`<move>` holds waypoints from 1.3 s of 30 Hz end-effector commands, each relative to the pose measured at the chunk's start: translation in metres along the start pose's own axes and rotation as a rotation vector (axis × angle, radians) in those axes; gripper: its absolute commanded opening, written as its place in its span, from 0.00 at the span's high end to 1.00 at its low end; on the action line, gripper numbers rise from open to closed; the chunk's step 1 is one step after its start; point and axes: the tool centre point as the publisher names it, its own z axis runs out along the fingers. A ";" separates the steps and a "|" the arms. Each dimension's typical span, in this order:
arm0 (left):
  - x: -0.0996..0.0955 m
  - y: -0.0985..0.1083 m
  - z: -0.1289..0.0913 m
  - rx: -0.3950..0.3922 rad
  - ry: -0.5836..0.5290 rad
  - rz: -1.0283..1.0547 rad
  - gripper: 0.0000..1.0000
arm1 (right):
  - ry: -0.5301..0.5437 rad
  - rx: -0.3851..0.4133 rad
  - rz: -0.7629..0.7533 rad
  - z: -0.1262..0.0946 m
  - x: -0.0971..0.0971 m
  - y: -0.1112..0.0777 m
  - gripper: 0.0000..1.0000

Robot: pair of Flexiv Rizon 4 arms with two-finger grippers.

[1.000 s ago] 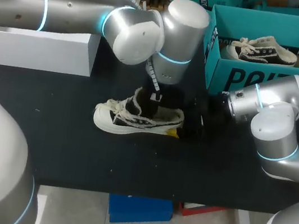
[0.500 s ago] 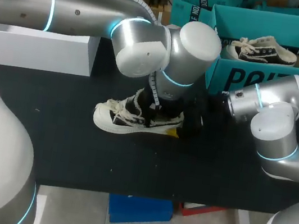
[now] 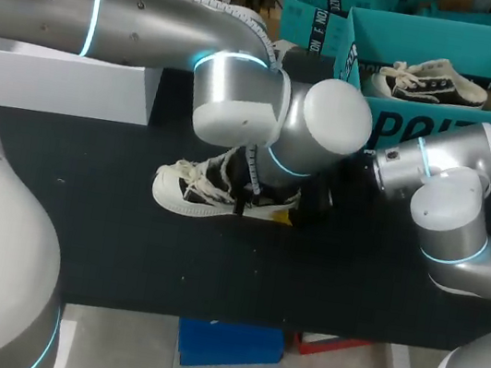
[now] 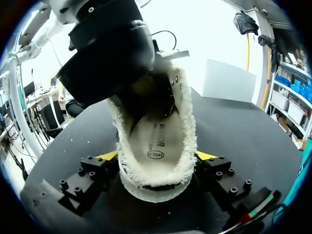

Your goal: Take the shoe out of the shoebox, open the shoe tongue, remove and reinsert the insole, then place the shoe into the shoebox

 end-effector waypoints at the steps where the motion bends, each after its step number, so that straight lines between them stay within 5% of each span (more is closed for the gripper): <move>1: -0.003 0.003 0.105 -0.005 -0.086 -0.019 0.60 | 0.002 0.002 0.001 0.001 0.000 -0.004 1.00; 16: -0.028 0.004 0.120 -0.045 -0.221 -0.139 0.64 | 0.002 0.002 0.001 0.001 0.000 -0.004 1.00; 23: -0.028 -0.004 0.124 -0.031 -0.205 -0.115 0.78 | 0.002 0.002 0.001 0.001 0.000 -0.004 1.00; 24: -0.027 -0.005 0.125 -0.029 -0.203 -0.113 0.97 | 0.002 0.002 0.001 0.001 0.000 -0.004 1.00; 25: -0.027 -0.006 0.125 -0.029 -0.199 -0.109 1.00 | 0.002 0.002 0.001 0.001 0.000 -0.004 1.00; 39: -0.016 -0.003 0.094 0.086 -0.134 -0.075 1.00 | 0.002 0.002 0.001 0.001 0.000 -0.004 1.00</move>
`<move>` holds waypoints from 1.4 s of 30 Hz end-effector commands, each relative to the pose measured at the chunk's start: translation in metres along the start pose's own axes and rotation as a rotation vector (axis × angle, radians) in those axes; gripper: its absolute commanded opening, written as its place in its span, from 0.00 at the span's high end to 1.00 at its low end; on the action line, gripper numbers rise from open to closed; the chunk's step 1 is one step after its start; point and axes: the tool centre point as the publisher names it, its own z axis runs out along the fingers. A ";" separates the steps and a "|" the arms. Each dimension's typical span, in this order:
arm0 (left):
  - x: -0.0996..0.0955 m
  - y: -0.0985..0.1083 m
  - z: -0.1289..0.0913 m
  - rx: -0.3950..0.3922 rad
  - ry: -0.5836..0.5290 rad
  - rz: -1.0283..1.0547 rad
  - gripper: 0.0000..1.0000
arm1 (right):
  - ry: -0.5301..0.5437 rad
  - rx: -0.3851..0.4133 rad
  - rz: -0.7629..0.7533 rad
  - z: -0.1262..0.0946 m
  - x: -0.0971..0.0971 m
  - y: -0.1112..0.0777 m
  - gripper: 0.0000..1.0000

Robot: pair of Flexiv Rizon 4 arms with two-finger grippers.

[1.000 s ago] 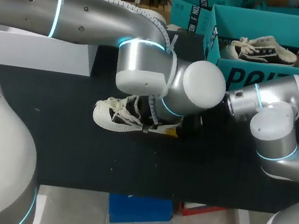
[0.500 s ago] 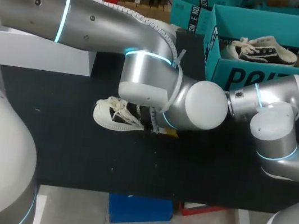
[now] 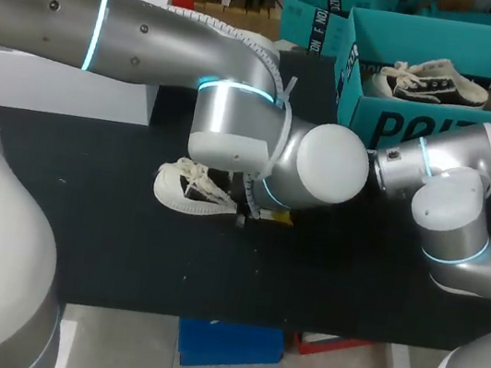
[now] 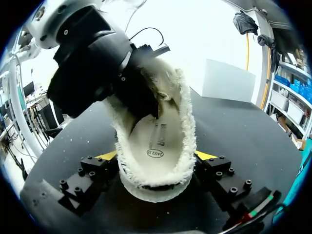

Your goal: Take the shoe out of the shoebox, open the shoe tongue, remove and reinsert the insole, then place the shoe into the shoebox

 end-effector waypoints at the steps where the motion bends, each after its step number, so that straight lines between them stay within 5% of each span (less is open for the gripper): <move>1: -0.006 0.005 0.093 0.073 0.019 0.012 1.00 | 0.003 0.002 0.001 0.002 0.000 -0.003 1.00; 21: -0.019 0.006 0.002 0.259 0.088 0.028 1.00 | 0.003 0.002 0.001 0.002 0.000 -0.003 1.00; 42: -0.022 0.001 -0.032 0.371 0.162 -0.004 1.00 | 0.003 0.002 0.001 0.002 0.000 -0.003 1.00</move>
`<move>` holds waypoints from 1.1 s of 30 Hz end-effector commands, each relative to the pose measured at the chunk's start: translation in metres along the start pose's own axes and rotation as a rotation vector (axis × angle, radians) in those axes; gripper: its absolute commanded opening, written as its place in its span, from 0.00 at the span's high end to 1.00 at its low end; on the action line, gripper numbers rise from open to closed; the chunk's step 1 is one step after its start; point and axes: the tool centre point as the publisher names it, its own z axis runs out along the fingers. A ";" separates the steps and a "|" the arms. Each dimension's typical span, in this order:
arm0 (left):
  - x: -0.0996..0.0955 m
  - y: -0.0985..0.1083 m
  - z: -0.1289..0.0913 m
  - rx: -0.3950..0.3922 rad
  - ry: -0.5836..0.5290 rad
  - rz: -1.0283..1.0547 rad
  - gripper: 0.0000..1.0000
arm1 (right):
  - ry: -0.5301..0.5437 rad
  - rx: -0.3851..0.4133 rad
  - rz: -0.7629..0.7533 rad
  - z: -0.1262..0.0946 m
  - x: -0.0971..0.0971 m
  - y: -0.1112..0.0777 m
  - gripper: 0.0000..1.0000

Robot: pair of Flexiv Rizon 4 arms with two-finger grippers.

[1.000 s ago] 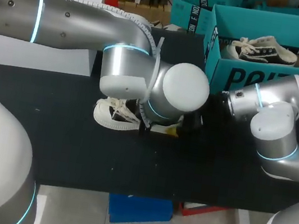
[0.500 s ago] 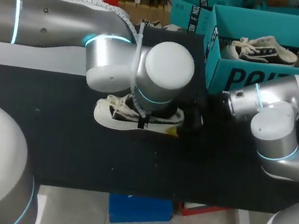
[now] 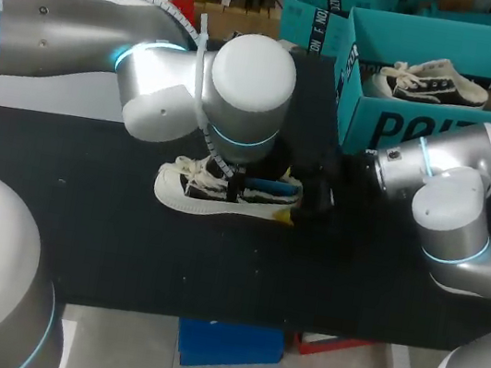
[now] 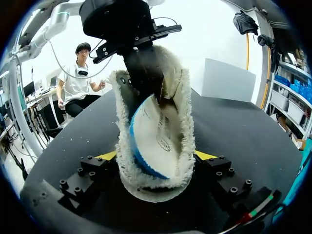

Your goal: Take the shoe out of the shoebox, open the shoe tongue, remove and reinsert the insole, then place the shoe into the shoebox

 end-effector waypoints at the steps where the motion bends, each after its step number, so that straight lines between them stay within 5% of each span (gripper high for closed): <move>1: -0.002 0.000 -0.003 0.038 0.001 0.005 1.00 | 0.002 0.001 0.001 0.003 0.000 -0.003 1.00; 19: 0.007 -0.013 0.000 0.065 0.030 0.070 0.98 | 0.002 0.001 0.001 0.003 0.000 -0.003 1.00; 20: 0.006 -0.013 0.001 0.063 0.038 0.071 0.62 | 0.002 0.001 0.001 0.003 0.000 -0.003 1.00; 21: 0.006 -0.013 0.002 0.063 0.044 0.074 0.11 | 0.002 0.001 0.001 0.003 0.000 -0.003 1.00; 22: 0.005 -0.013 0.003 0.064 0.046 0.075 0.00 | 0.002 0.001 0.001 0.003 0.000 -0.003 1.00; 33: -0.011 -0.034 -0.024 0.164 0.020 0.156 0.00 | 0.002 0.001 0.001 0.003 0.000 -0.003 1.00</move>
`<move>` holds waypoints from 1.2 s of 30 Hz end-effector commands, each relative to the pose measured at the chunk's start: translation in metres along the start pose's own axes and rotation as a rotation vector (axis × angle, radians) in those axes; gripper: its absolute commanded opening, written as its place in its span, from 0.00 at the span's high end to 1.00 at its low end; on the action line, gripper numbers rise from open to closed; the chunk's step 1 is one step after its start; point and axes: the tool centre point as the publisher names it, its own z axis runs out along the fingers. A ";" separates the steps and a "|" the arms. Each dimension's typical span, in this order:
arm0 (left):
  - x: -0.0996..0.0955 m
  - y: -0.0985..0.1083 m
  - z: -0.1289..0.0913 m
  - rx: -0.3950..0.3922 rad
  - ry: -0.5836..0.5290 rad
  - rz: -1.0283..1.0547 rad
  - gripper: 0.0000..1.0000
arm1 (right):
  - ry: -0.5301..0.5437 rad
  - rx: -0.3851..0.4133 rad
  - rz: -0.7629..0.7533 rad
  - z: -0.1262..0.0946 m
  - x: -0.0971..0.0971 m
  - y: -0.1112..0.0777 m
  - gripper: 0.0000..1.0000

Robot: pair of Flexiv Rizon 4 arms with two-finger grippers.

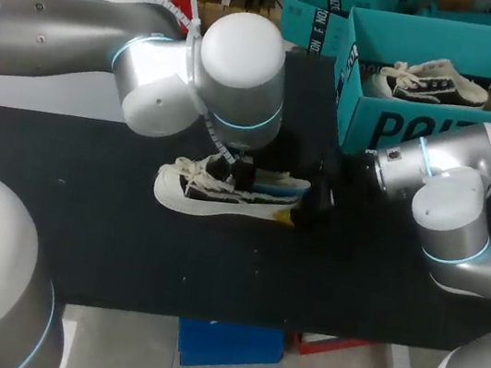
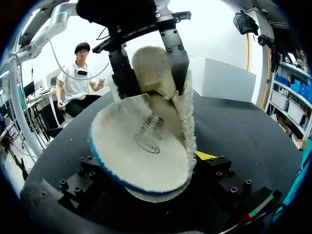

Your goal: Take the shoe out of the shoebox, open the shoe tongue, remove and reinsert the insole, then place the shoe into the shoebox

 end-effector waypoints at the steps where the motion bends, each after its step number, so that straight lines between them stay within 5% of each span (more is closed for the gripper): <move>1: -0.001 -0.004 -0.011 0.035 -0.008 0.034 0.00 | 0.001 0.002 0.002 0.003 0.000 -0.003 1.00; 14: 0.004 -0.043 -0.006 0.105 -0.001 0.167 0.21 | 0.001 0.002 0.002 0.003 0.000 -0.003 1.00; 36: -0.009 -0.070 0.015 0.099 -0.021 0.198 0.24 | 0.001 0.002 0.002 0.003 0.000 -0.003 1.00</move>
